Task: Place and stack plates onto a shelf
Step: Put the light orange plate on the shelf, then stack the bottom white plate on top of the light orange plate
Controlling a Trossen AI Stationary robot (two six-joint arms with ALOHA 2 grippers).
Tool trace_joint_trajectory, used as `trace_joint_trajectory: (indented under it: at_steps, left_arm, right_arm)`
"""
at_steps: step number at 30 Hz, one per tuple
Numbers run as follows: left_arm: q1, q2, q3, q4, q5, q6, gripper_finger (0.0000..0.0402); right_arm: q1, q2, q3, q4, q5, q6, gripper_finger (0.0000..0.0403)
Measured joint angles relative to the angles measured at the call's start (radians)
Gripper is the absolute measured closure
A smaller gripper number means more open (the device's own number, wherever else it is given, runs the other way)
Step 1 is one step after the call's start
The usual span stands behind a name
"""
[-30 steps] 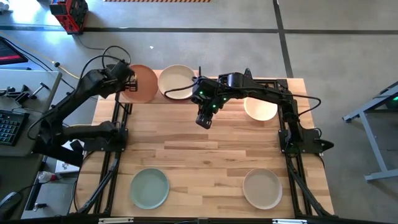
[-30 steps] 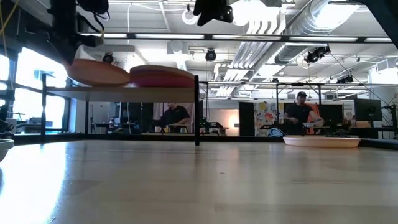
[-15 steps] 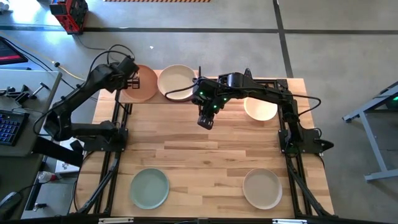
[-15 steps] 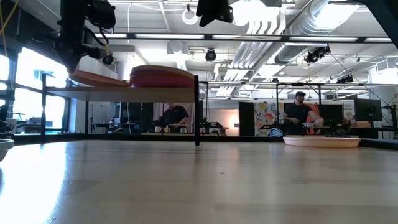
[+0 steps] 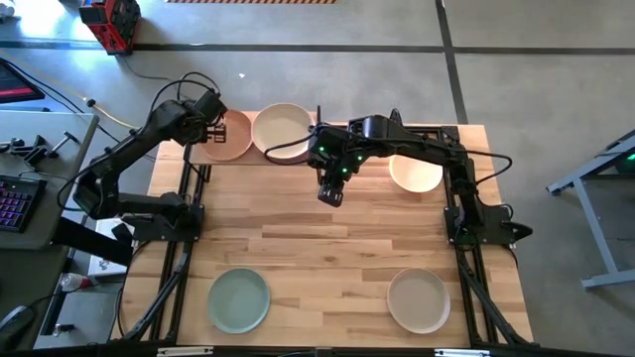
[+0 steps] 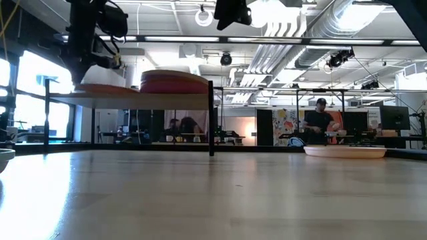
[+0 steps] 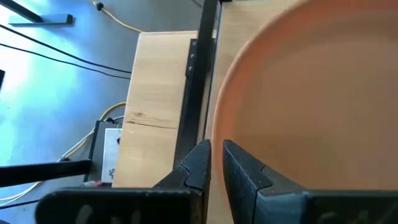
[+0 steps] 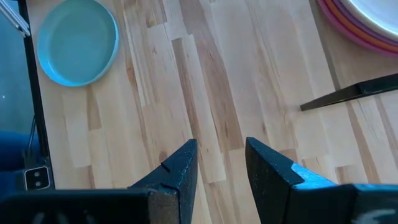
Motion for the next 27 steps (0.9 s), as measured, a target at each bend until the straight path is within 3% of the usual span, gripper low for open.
trace_joint_trajectory:
  at_steps: [10, 18, 22, 27]
  left_arm:
    - [0.000, 0.001, 0.000, 0.000, 0.043, 0.035, 0.0369]
    - [-0.022, -0.066, 0.000, 0.001, 0.308, 0.120, 0.0369]
    - [-0.086, -0.134, 0.000, 0.002, 0.437, 0.129, 0.0369]
    - [-0.213, -0.221, 0.000, 0.017, 0.515, 0.114, 0.0369]
  right_arm:
    - [-0.011, 0.000, 0.000, 0.000, 0.000, 0.000, 0.0288]
    - [-0.011, 0.000, 0.000, 0.000, 0.000, 0.037, 0.0288]
    - [-0.003, 0.000, 0.000, 0.000, 0.001, 0.079, 0.0288]
    - [0.037, 0.000, -0.008, -0.019, 0.000, 0.144, 0.0288]
